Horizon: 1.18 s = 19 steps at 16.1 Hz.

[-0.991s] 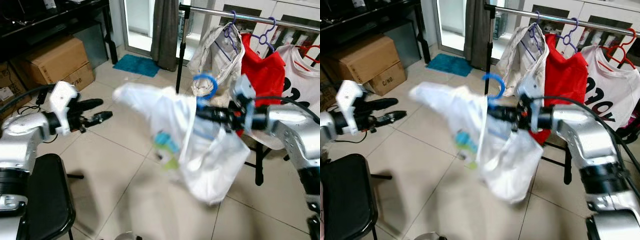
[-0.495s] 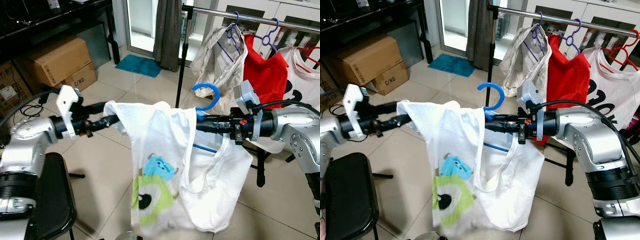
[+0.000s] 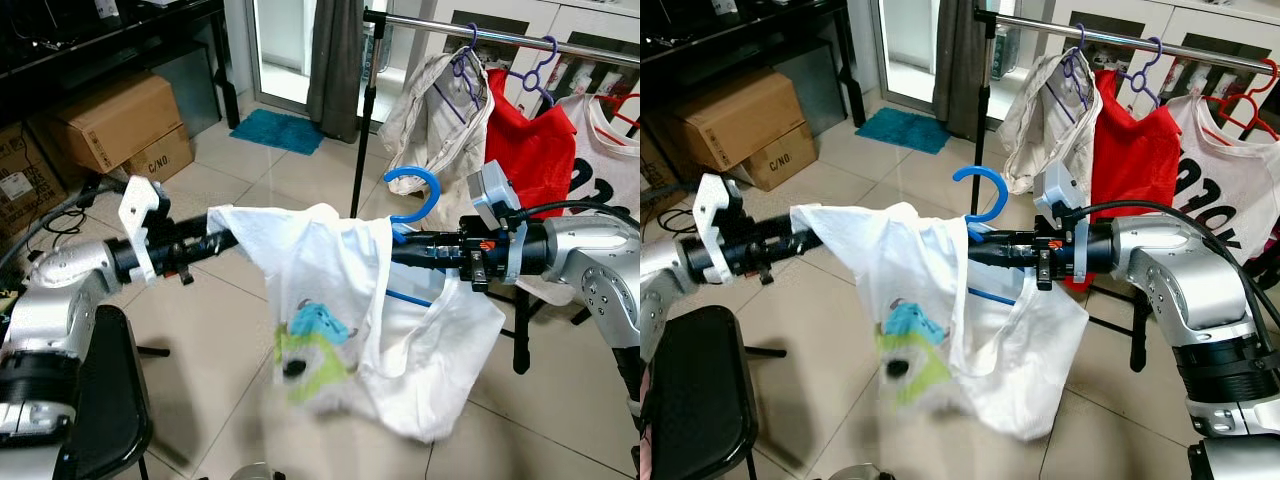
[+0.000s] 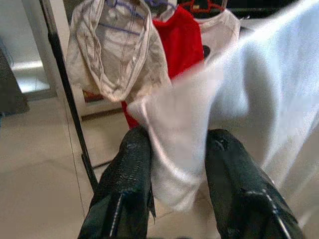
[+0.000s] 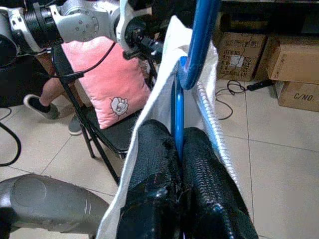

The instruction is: Hang hanger

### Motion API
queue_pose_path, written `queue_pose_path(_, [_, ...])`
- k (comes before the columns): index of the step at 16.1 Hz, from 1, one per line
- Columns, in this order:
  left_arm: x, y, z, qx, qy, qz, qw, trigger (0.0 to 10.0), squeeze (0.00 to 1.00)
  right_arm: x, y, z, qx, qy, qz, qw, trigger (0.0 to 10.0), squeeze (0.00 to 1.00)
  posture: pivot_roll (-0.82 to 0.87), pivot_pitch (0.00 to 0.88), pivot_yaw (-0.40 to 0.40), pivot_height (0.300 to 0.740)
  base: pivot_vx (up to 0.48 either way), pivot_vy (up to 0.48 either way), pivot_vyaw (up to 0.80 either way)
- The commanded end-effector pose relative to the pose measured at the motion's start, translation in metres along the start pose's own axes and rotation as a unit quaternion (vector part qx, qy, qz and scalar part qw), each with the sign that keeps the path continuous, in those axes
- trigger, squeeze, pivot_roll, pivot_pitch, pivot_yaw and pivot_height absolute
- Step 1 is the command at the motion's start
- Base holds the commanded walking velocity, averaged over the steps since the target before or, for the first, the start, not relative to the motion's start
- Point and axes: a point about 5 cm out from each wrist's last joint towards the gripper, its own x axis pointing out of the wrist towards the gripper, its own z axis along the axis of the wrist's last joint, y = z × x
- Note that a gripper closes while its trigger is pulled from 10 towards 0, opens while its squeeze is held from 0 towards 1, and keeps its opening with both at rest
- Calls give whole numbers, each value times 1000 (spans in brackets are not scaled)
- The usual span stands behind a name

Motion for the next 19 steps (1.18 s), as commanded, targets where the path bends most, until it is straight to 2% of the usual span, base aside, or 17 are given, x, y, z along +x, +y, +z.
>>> queue_pose_path(1, [0,-1,2,4,-1,1,1000,0,0,-1,2,2,-8,-1,3,1000,10000,0,-81,0,19,740,0,0,0])
queue_pose_path(6, [-5,4,-5,-1,20,40,999,0,0,-3,0,3,-9,0,-1,1000,10000,0,-81,0,21,740,0,0,0])
queue_pose_path(8, [-11,19,1,0,-1,101,995,0,0,-4,0,2,-8,4,-6,1000,10000,0,-79,0,22,740,0,0,0])
queue_pose_path(10, [-18,29,8,-10,-30,140,990,0,0,-5,-2,0,-7,9,-13,1000,10000,0,-75,0,21,740,0,0,0])
queue_pose_path(12, [-21,32,10,-14,-38,154,987,0,0,-5,-4,-1,-8,10,-20,1000,10000,0,-76,0,22,740,0,0,0])
queue_pose_path(14, [-27,39,11,-16,-46,189,981,0,0,-5,-6,0,-9,10,-28,1000,10000,0,-75,0,22,740,0,0,0])
queue_pose_path(17, [-38,53,12,-23,-51,265,963,0,0,-7,-8,-1,-7,15,-39,999,10000,0,-75,0,20,740,0,0,0])
queue_pose_path(19, [-42,57,9,-25,-42,285,957,0,0,-7,-9,-2,-8,16,-39,999,10000,0,-77,0,21,740,0,0,0])
